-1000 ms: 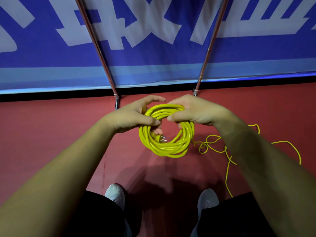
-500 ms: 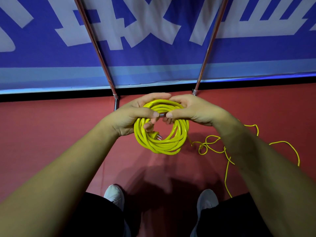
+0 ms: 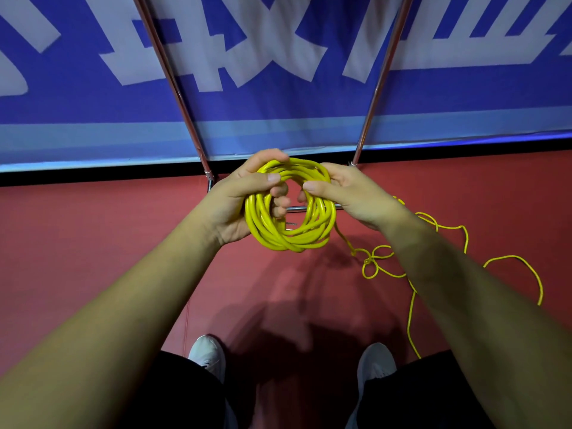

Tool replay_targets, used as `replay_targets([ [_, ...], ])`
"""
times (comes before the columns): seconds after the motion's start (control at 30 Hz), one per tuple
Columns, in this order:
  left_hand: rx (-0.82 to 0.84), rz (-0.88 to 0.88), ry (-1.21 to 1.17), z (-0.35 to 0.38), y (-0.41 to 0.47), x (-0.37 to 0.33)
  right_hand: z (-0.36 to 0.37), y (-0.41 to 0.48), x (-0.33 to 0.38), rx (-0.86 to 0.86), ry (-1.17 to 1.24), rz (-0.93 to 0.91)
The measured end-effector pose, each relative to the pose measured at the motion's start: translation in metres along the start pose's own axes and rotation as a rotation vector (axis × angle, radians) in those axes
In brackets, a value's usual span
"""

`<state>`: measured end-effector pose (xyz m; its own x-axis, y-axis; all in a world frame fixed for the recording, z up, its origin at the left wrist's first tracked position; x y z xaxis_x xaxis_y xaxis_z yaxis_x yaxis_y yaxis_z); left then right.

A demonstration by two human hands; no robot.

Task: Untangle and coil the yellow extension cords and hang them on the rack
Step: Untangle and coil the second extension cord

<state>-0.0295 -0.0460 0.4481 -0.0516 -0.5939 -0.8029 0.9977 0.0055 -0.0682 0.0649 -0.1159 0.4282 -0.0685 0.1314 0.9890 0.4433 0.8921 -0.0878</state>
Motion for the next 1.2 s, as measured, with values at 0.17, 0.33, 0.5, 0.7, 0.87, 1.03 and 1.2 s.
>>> replay_targets([
  [0.17,0.092,-0.032,-0.011,0.008,-0.003,0.001,0.005,0.002,-0.002,0.030,0.015,-0.033],
  [0.33,-0.013,0.028,-0.015,0.001,0.002,-0.006,0.003,0.004,-0.005,-0.006,0.062,-0.024],
  [0.5,-0.136,0.129,-0.102,-0.021,-0.001,-0.032,-0.009,0.004,-0.016,0.001,0.054,0.000],
  [0.7,-0.140,0.012,0.078,-0.027,-0.008,-0.028,-0.045,0.005,0.000,-0.296,-0.133,-0.106],
  [0.87,0.026,-0.160,0.243,-0.001,-0.010,0.000,-0.058,0.004,0.004,-0.471,-0.015,-0.087],
  [1.03,0.013,-0.114,0.283,0.006,-0.006,0.002,-0.059,0.004,-0.006,-0.498,-0.021,-0.050],
  [1.2,-0.111,0.058,0.162,-0.004,0.003,-0.015,-0.051,0.009,-0.022,-0.411,-0.092,-0.014],
])
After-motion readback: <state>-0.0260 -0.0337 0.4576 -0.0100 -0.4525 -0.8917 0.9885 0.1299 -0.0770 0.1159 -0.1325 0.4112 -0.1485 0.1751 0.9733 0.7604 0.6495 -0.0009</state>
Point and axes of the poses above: each hand's wrist, its own y-axis towards the middle knuckle, its own z-axis out of the palm, x = y × z, the point moved 10 cm from there along y, towards the middle knuckle, and after that the axes turned 2 degrees about y, right-handed, at the moved point
